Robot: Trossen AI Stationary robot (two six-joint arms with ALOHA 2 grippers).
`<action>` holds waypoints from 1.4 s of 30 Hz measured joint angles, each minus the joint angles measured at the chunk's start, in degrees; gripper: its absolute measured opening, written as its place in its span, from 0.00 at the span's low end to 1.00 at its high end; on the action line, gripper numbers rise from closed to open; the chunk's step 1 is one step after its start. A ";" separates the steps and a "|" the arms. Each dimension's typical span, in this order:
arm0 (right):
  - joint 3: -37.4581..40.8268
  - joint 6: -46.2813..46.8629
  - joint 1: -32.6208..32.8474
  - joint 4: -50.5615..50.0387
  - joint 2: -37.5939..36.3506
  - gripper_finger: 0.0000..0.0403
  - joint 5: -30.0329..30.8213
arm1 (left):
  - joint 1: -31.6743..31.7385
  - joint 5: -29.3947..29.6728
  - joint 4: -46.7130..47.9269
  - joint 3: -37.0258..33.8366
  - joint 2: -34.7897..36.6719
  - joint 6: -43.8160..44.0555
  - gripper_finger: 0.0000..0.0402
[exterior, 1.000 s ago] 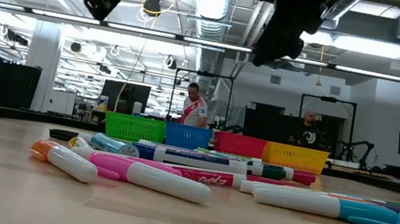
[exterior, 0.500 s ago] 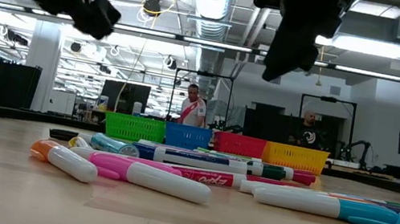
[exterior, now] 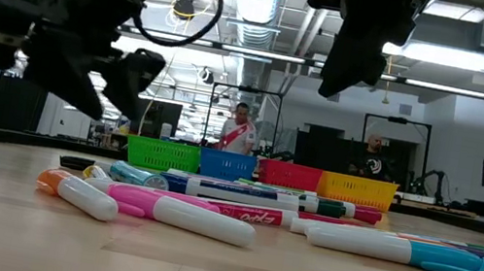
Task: Pick & Place Markers
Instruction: Put the large light blue highlighter pen into the yellow bin
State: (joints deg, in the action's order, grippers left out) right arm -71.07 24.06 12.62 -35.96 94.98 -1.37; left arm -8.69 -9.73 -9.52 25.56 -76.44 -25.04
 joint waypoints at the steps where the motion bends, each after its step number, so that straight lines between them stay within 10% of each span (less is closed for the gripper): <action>1: 0.00 0.00 0.00 0.01 0.00 0.34 -0.03 | 0.00 -0.01 -1.17 0.00 -0.85 -0.10 0.49; 42: 0.00 -0.01 0.04 -1.34 -0.04 0.33 -0.35 | 0.42 -0.82 -11.11 -0.02 -14.81 -4.06 0.49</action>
State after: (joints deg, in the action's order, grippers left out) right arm -71.07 24.05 12.67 -37.30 94.94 -1.72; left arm -8.27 -10.55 -20.64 25.54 -91.24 -29.10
